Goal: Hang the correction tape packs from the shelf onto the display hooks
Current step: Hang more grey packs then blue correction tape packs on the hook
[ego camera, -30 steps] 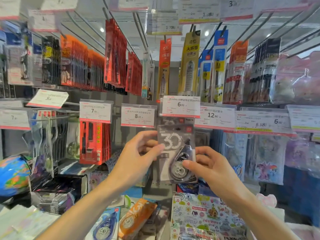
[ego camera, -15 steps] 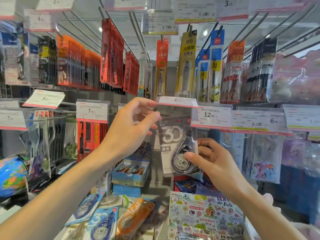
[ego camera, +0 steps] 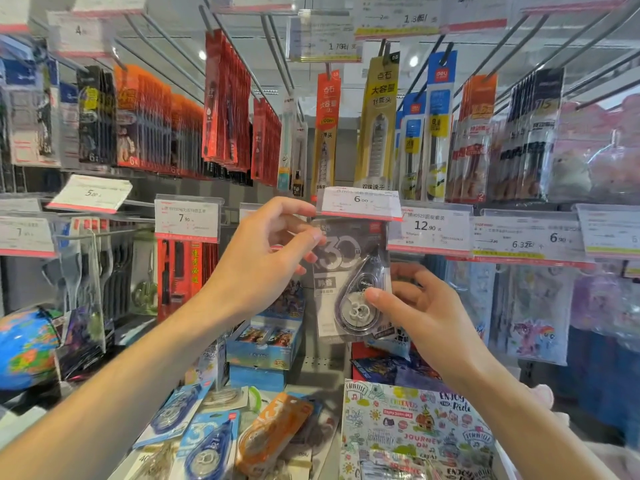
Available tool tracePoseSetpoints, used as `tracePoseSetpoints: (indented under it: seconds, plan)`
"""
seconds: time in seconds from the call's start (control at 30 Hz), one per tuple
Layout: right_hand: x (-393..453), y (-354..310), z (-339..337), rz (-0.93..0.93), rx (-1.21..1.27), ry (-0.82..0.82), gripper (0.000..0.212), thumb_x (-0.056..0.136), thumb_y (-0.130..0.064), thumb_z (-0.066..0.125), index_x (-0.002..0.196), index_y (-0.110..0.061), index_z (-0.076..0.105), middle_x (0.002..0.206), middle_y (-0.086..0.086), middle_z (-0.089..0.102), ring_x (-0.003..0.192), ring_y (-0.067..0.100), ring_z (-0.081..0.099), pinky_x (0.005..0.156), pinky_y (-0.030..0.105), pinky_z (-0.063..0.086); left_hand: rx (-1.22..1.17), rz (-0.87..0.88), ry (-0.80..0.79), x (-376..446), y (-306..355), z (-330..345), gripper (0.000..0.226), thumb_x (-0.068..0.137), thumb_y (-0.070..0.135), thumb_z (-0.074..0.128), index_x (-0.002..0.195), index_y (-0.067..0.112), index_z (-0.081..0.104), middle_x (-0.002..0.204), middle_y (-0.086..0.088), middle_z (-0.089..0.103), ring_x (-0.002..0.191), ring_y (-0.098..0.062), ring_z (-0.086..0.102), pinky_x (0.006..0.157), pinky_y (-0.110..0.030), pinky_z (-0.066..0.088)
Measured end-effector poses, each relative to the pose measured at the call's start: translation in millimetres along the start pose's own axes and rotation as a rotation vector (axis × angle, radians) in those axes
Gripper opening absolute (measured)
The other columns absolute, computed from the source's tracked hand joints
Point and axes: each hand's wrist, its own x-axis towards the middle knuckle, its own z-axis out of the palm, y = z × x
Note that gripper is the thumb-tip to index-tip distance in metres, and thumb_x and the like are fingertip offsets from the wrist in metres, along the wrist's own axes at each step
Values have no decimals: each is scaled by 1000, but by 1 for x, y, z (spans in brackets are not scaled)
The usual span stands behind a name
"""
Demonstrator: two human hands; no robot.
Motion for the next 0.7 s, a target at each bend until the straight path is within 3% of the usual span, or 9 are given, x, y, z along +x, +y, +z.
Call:
tracePoseSetpoints:
  seconds: [0.1,0.27,0.37,0.47,0.6,0.63,0.7]
  plan:
    - [1,3,1,5,-8,-5,52,80,-56,79,118,-26,62,102,-1,83,93,19,80,86,43,64,-2,2,-6,0,-3,0,18,100,17,66,114,26,64,95,7,79,73,-7,74,60,-18,56]
    - [5,15,5,4,-26,93,51,83,-49,80,126,-33,58,100,-4,82,91,10,79,73,24,59,-32,-16,-1,-14,-23,4,18,98,20,68,110,34,66,96,8,74,80,-10,73,63,-22,59]
    - [7,23,12,-42,-106,153,54,89,-48,77,136,-45,50,113,-11,73,98,11,76,75,23,61,15,-64,55,-31,-51,17,19,96,24,70,107,39,66,98,13,69,89,-10,67,74,-27,59]
    - [11,30,23,-68,-158,183,59,94,-47,71,142,-59,40,107,-19,68,93,3,70,77,21,58,24,-96,93,-40,-79,36,23,97,24,69,110,41,61,102,22,67,95,-3,66,78,-15,51]
    - [25,44,33,-59,-160,225,64,99,-40,68,153,-51,36,98,-18,72,82,-3,67,70,16,53,9,-127,84,-33,-103,57,33,102,31,61,126,52,50,108,32,63,102,5,63,81,-12,51]
    - [29,47,35,-51,-152,234,65,99,-39,67,155,-48,35,108,-18,73,89,-4,65,75,17,54,11,-135,90,-28,-109,60,36,103,32,60,128,54,48,106,34,62,101,6,62,81,-11,51]
    - [38,53,38,-26,-140,256,66,99,-39,67,157,-44,35,137,-11,65,119,7,63,100,36,56,23,-147,108,-18,-120,66,40,103,30,60,129,59,46,104,35,63,100,7,62,78,-9,50]
